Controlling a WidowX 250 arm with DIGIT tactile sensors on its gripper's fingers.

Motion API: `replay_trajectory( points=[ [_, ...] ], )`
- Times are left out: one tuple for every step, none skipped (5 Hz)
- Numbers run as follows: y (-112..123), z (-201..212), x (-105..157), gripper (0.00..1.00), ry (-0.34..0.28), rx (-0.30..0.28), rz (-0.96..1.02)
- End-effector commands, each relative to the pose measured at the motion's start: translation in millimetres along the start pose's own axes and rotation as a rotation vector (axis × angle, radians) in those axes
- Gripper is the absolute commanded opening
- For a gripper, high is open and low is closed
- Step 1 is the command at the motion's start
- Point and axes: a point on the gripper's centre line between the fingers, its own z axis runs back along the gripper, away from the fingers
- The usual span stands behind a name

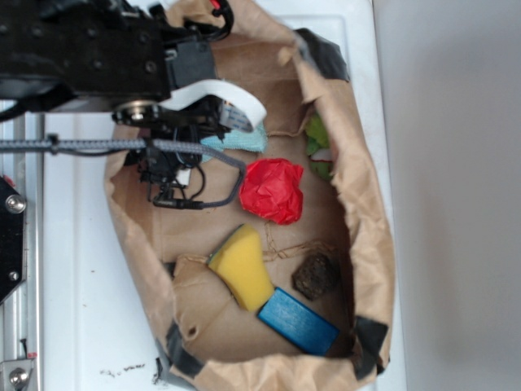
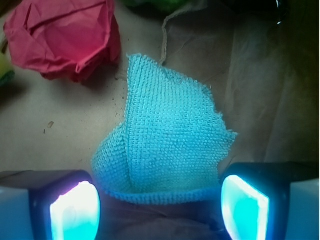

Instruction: Grab the blue cloth.

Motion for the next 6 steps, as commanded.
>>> replay_trajectory(
  points=[
    [-7.1, 6.0, 17.7, 1.0, -0.027, -0.004, 0.004],
    [-9.6, 1.0, 24.7, 1.0, -0.022, 0.006, 0.007],
    [-9.0, -8.1, 28.3, 1.0, -0.024, 0.026, 0.011],
    [-11.2, -11.4, 31.2, 1.0, -0.033, 0.034, 0.011],
    [-12.4, -17.4, 39.1, 1.0, -0.036, 0.047, 0.027],
    [-12.5, -21.9, 39.1, 1.0, -0.04, 0.055, 0.026]
  ],
)
